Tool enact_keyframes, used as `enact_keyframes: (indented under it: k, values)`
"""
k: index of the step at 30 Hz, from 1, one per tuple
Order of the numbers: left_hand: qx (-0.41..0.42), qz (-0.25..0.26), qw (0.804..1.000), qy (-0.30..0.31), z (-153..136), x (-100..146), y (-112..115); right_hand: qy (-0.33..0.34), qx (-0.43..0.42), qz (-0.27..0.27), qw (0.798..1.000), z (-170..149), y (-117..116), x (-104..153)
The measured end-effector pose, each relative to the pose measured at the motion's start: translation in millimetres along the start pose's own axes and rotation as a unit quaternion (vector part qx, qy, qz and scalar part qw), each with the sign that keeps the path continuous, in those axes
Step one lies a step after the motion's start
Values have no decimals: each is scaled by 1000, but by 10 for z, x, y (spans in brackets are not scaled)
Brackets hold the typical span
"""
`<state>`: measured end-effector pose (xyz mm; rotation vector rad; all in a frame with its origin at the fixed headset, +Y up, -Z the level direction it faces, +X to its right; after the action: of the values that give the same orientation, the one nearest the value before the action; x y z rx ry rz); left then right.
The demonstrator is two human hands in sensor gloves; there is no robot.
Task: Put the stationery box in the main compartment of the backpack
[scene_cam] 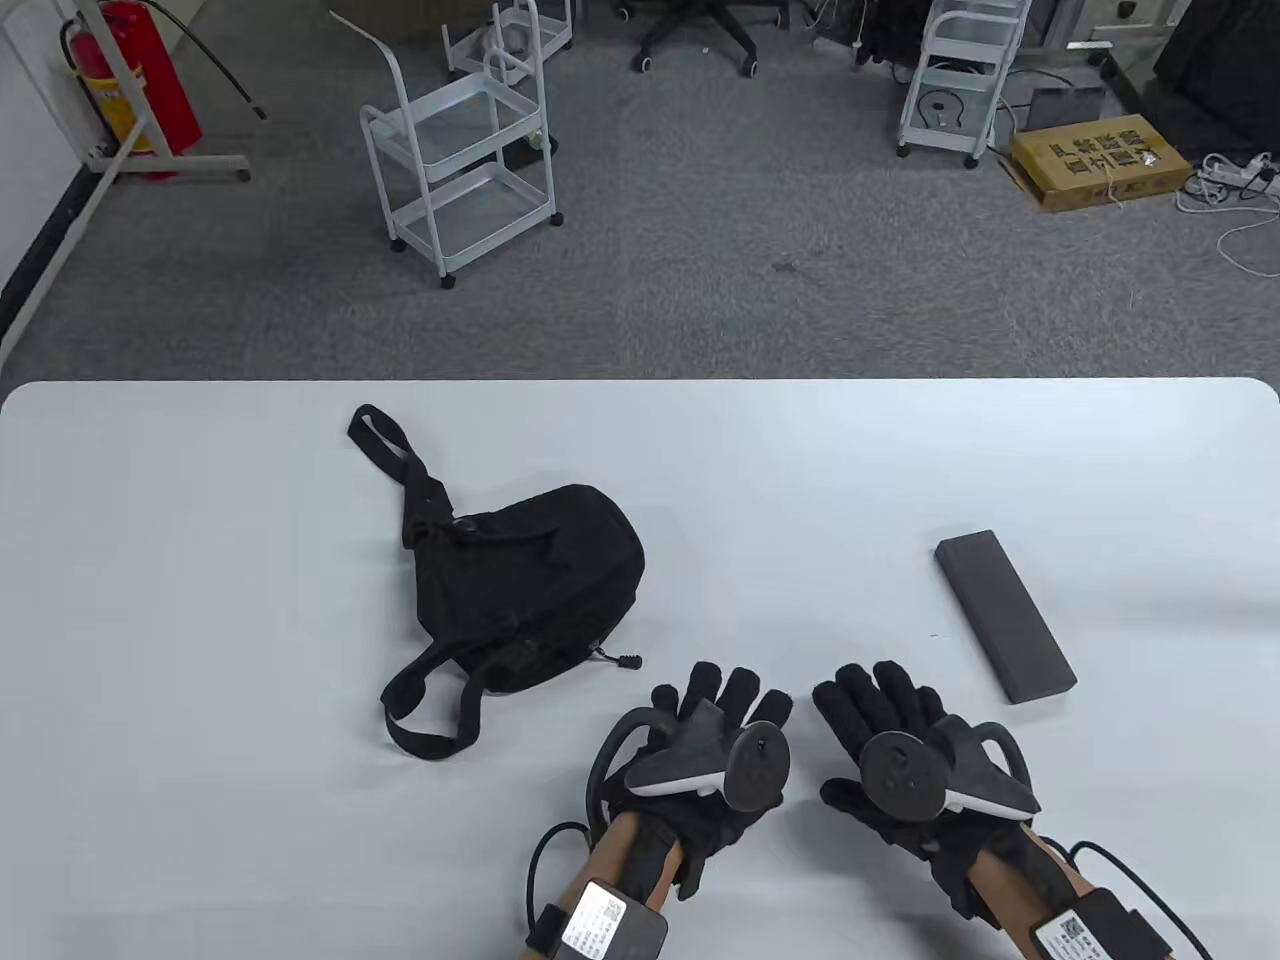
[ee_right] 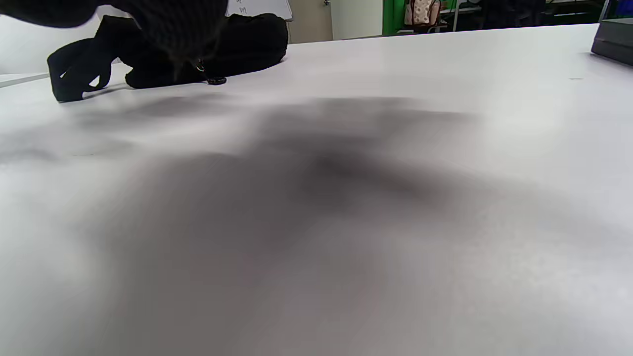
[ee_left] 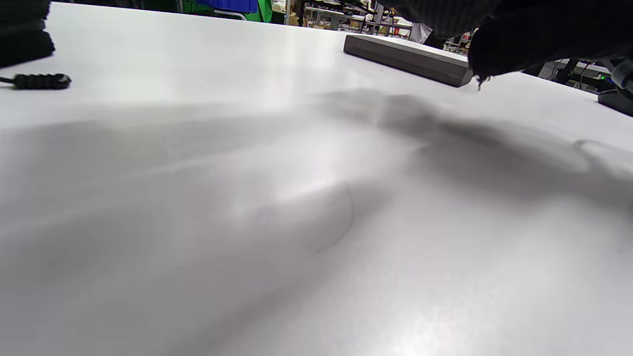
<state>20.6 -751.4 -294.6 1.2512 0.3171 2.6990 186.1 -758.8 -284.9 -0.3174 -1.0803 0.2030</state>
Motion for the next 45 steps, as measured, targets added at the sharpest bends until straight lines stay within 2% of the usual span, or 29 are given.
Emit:
enact_keyframes:
  k: [19, 34, 42, 45]
  values:
    - [4, 14, 1000, -17, -84, 28, -48, -3, -8, -9, 1000, -43, 24, 25]
    - [62, 67, 993, -71, -477, 52, -303, -9, -14, -6, 1000, -71, 29, 19]
    - [62, 111, 978, -166, -908, 109, -557, -8, -19, -7, 1000, -74, 39, 24]
    - [5, 78, 967, -241, -1157, 120, -589, -8, -17, -1, 1000, -76, 22, 10]
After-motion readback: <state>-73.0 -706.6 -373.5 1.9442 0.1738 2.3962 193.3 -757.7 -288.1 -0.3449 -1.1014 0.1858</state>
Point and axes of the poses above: the tracker on the back of each hand, its own z axis roughly to the thumb side, its own x axis roughly from the fingertips to the wrist, y = z × x, the point moved 2 cm from there along -x, roughly from the wrist to the fingertips, and after that the axes turned 7 degrees about z, right-handed, at the moved point
